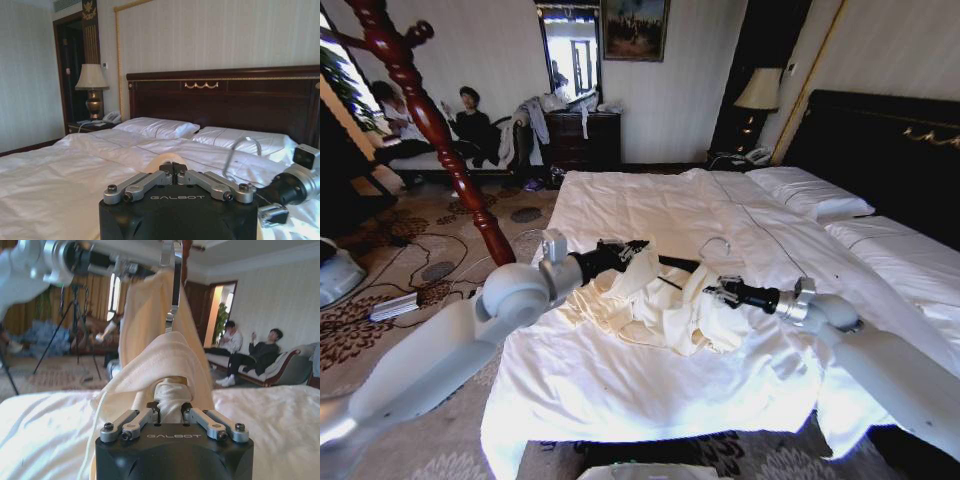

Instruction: Pick up the clothes from the bed and hang them on the clothes hanger.

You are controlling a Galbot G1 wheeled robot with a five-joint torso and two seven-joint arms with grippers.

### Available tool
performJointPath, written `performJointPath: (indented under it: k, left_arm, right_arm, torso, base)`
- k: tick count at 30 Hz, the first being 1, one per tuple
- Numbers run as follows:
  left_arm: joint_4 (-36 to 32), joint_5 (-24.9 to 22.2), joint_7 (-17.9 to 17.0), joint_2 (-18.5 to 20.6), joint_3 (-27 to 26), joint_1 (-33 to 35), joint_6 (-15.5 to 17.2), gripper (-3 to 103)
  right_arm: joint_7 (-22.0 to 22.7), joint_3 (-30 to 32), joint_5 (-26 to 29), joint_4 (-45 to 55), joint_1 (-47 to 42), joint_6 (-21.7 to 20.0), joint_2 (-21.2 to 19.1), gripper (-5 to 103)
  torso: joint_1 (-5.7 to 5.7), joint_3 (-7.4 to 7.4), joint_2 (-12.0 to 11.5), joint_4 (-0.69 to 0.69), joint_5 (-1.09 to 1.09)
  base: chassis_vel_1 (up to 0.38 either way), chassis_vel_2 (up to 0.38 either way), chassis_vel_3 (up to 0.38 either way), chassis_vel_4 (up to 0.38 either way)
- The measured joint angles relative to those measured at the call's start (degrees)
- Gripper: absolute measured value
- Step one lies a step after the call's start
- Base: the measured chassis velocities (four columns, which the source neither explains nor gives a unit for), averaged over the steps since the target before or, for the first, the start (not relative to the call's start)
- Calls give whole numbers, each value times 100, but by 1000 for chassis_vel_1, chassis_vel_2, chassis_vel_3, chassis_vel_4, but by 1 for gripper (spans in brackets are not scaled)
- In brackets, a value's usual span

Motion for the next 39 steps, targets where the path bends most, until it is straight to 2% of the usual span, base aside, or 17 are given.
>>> performJointPath:
  k: [8,15,20,22,28,31,32,36,39]
  left_arm:
    - [152,181,52,273,-231,59,165,0]
    - [120,-67,47,146,-433,-154,147,0]
    - [-40,-216,30,97,-320,-250,120,0]
    - [-172,-346,-69,-14,-59,-356,115,0]
    - [-244,-360,-143,-132,348,-515,130,0]
    - [-94,-241,-149,-317,648,-664,122,0]
    - [-94,-241,-149,-317,648,-664,122,0]
    - [173,-216,-190,-731,881,-980,89,0]
    - [261,-246,-211,-901,962,-1175,82,0]
  right_arm:
    - [-357,128,-428,-369,6,229,-105,15]
    - [-424,128,-830,-461,52,275,-85,15]
    - [-365,59,-882,-421,61,281,-65,15]
    - [-114,-6,-785,-326,107,278,-53,15]
    - [84,-24,-380,-149,191,228,-98,15]
    - [228,30,229,176,240,125,-242,15]
    - [228,30,229,176,240,125,-242,15]
    - [436,37,688,522,336,50,-335,15]
    - [526,24,848,647,394,35,-346,15]
  torso:
    - [0,0,0,1,-1]
    - [0,0,0,0,0]
    - [0,0,0,1,0]
    - [0,0,0,1,0]
    - [0,0,0,0,0]
    - [0,0,0,1,-2]
    - [0,0,0,1,-2]
    - [0,0,0,0,-1]
    - [0,0,0,-1,0]
  base:
    - [0,0,0,0]
    - [0,0,0,0]
    - [0,0,0,0]
    - [0,0,0,0]
    - [0,0,0,0]
    - [0,0,0,0]
    - [0,0,0,0]
    - [0,0,0,0]
    - [0,0,0,0]
